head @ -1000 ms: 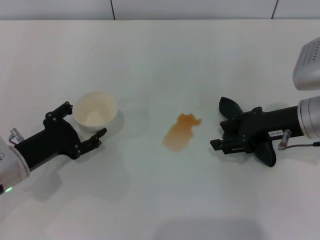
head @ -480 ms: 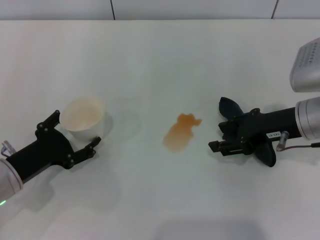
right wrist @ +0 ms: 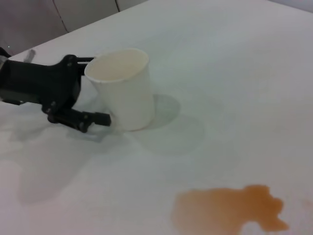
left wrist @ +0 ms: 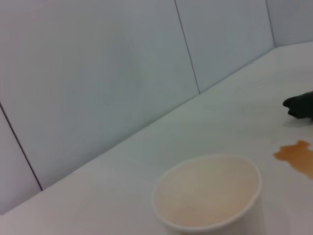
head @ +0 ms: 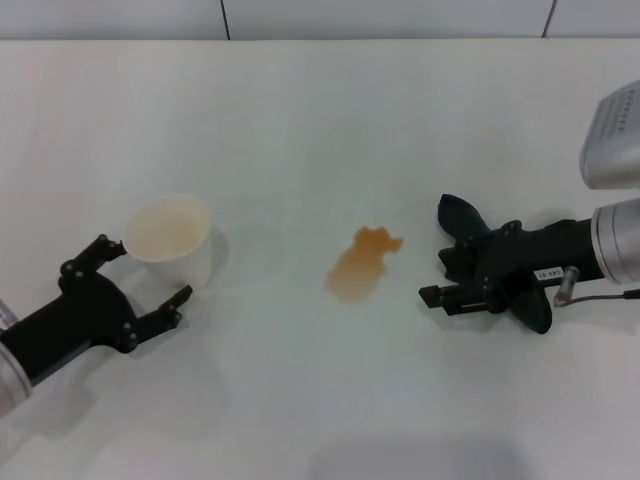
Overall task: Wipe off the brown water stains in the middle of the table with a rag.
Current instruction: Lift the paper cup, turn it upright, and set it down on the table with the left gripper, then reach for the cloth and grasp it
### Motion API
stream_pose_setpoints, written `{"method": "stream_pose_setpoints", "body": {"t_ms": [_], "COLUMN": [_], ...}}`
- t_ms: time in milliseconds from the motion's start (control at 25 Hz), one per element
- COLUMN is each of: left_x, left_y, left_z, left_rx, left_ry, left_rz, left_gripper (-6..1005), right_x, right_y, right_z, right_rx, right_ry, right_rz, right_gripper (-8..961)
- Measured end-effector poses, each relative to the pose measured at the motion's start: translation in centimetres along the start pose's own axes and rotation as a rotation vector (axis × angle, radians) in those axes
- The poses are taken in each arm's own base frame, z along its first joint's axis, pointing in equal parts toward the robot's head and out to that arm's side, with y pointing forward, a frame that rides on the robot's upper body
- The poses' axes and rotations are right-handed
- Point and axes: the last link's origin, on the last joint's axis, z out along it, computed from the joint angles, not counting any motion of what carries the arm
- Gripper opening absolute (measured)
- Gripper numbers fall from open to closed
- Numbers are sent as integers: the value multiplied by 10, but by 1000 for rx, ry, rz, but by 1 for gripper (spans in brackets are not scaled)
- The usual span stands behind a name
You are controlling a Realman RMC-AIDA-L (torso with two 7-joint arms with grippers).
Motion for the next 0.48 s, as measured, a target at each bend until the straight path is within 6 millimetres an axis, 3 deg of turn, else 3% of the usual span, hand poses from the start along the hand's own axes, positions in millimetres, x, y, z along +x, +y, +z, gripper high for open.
{"method": "stream_pose_setpoints", "body": {"t_ms": [280,480], "left_x": [3,6], "left_y": [-12,-22], "left_z": [-33,-40], "left_rx": [48,71], "left_ry": [0,-8], "left_rz": [-33,-33], "left_gripper": [871,870], "right_x": [-1,-2], "right_y": [0,0], "right_z": [0,0], "right_rx": [-1,-5], "right_ry": [-4,-12], "right_rz": [4,8], "right_gripper": [606,606]}}
